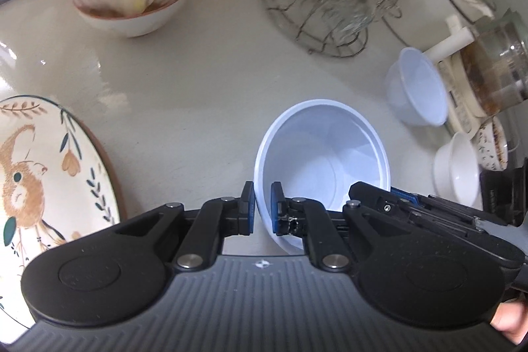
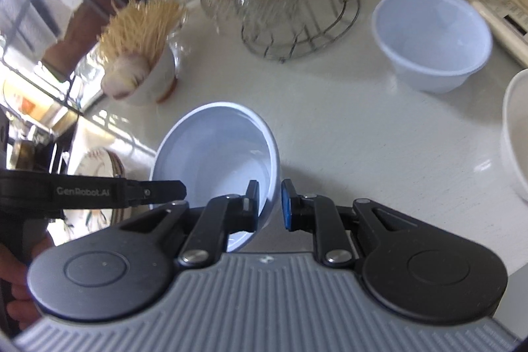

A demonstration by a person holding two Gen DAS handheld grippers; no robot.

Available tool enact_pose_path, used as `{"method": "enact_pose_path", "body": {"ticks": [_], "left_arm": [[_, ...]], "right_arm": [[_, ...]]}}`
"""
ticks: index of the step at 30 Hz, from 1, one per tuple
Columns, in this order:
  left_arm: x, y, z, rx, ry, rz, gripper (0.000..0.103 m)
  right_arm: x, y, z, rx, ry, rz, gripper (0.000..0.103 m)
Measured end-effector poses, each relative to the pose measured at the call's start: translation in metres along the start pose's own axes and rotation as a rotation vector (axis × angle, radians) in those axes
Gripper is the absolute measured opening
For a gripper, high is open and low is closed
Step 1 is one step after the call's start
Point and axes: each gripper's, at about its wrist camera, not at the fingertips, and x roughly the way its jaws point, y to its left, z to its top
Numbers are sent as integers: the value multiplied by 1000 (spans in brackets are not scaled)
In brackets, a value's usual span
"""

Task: Organize plates and bowls

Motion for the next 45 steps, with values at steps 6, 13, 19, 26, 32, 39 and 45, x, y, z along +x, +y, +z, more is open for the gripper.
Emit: {"method": "enact_pose_path", "body": {"ticks": [6, 13, 19, 26, 32, 39, 45], "left_arm": [[7, 9, -3, -9, 16, 29, 11], [22, 9, -4, 10, 36, 53, 11], [26, 6, -2, 17, 42, 66, 12], [21, 2, 1, 32, 21, 73, 36], [1, -5, 4, 70, -36, 64, 36], [-37, -23, 5, 148, -139, 37, 36], [-72, -38, 2, 210, -216, 6, 36]], "right_arm": [[12, 7, -5, -24, 13, -4, 18], [22, 5, -7, -21, 31, -2, 19], [21, 4, -5, -17, 23, 3, 19], [14, 1, 0, 10, -6, 0, 47], [-4, 3, 5, 3, -83, -8, 52], [-34, 10, 10, -14, -174, -23, 52], [-63, 19, 12, -22, -260, -38, 52]]}}
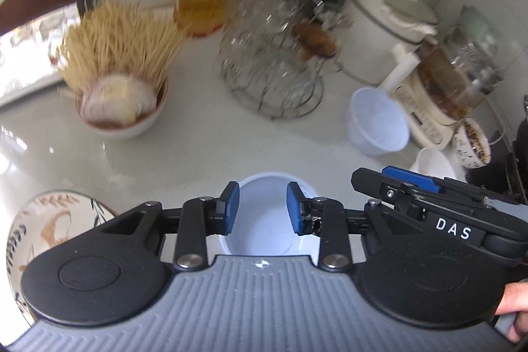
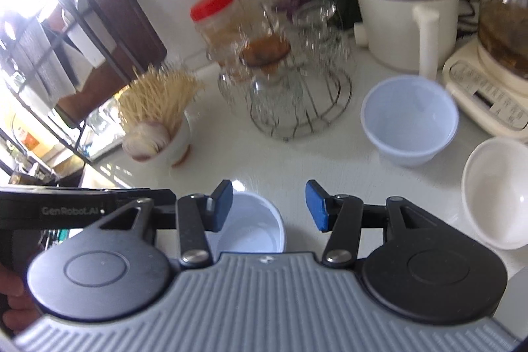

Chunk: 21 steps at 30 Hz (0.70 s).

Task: Organize plates and bowls
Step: 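Raise the open left gripper up and away from the bowl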

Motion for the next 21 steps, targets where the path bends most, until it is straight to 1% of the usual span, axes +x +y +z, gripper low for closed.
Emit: {"method": "enact_pose_path", "body": {"ticks": [10, 15, 21], "left_arm": [[-42, -19, -3, 70, -69, -62, 36], [-60, -27, -10, 109, -100, -93, 36], [-74, -30, -23, 129, -112, -126, 36]], "right_arm": [[-45, 15, 2, 5, -105, -32, 53], [-66, 21, -3, 10, -142, -48, 53], [-85, 29, -15, 18, -169, -80, 53]]}}
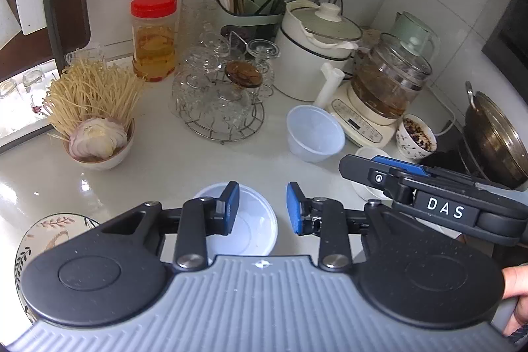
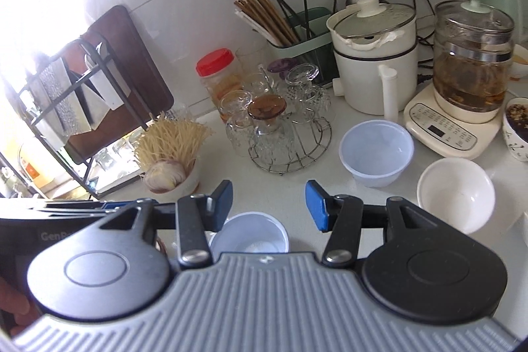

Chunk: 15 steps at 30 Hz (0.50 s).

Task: Organize plates and bowls
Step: 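Raise the open left gripper up and away from the bowl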

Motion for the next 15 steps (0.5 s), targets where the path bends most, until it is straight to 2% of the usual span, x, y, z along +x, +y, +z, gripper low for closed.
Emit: {"method": "enact_pose_path", "body": {"ticks": [15], "left_arm": [[-29, -4, -37, 23, -3, -53, 40]], "right_arm": [[-38, 12, -36, 26, -20, -55, 53]]}}
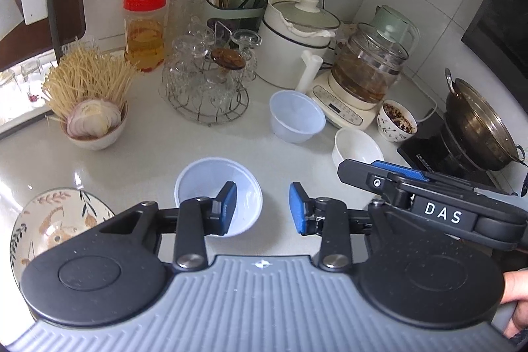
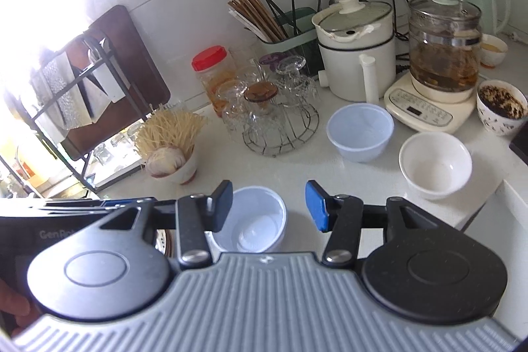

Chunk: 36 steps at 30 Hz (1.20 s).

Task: Organize plates and bowls
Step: 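Raise the open left gripper up and away from the bowl, then move the left gripper to the second translucent bowl rim and close it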

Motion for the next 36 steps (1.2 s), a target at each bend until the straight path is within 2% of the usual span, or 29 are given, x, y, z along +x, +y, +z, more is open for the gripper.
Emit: {"method": "enact_pose_path", "body": {"ticks": [11, 23, 36], "left_arm": [[-1, -8, -13, 25, 16, -43, 41], [20, -20, -20, 52, 74, -74, 41], [62, -25, 8, 19, 94, -55, 41]], "right_arm": [[-18, -3, -15, 37, -23, -56, 53], [-24, -22, -28, 106, -6, -122, 53], [7, -51, -3, 125, 18, -128, 53]]}}
